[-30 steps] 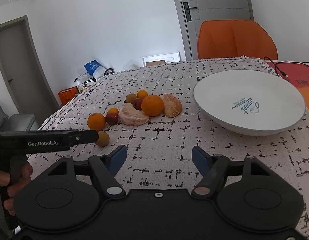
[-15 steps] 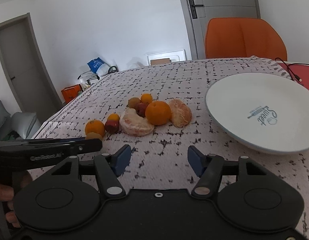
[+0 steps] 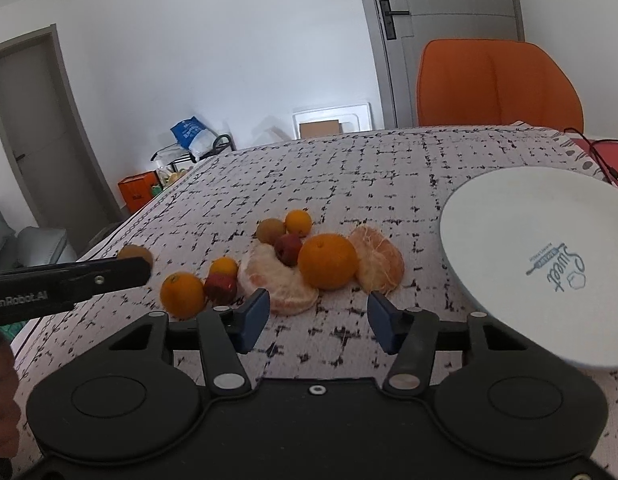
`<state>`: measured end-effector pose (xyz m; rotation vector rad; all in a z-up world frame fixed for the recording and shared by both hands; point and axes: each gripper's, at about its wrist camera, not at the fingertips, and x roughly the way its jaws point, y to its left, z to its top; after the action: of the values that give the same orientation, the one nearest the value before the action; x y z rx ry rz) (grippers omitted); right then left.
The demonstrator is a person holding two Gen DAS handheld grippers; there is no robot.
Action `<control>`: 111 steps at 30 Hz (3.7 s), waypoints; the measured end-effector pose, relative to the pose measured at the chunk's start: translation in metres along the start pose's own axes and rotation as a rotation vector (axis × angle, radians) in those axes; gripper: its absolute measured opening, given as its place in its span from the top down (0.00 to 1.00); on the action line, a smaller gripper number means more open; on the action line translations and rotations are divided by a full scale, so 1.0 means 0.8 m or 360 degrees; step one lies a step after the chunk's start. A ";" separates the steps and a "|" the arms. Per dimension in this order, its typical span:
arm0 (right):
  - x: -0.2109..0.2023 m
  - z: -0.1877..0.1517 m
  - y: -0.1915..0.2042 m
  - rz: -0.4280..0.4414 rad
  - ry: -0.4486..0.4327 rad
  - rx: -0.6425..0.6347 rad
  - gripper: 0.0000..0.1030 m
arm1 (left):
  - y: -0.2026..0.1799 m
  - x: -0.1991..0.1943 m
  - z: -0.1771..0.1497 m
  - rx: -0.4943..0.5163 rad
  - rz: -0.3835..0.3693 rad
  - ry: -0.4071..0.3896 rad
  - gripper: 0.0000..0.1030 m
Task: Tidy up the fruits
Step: 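Grasp an orange with the right gripper while the left gripper grasps a yellow-brown round fruit, then carry the orange with the right gripper while the left gripper carries the yellow fruit to the plate, then open the right gripper over the plate while the left gripper releases its fruit there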
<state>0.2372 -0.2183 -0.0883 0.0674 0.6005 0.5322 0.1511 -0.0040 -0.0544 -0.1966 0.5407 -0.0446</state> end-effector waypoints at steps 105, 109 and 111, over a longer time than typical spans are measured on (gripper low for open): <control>-0.094 -0.027 -0.163 -0.0366 -0.0312 0.0229 0.60 | -0.206 0.121 0.008 0.0269 -0.0341 0.0123 0.76; -0.098 -0.029 -0.156 -0.0366 -0.0329 0.0200 0.58 | -0.209 0.120 0.008 0.0265 -0.0350 0.0132 0.74; -0.098 -0.029 -0.155 -0.0372 -0.0323 0.0200 0.58 | -0.207 0.117 0.009 0.0258 -0.0342 0.0128 0.73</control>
<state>0.2269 -0.3660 -0.0927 0.1663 0.4354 0.2568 0.2364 -0.1735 -0.0633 -0.0944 0.5919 -0.3058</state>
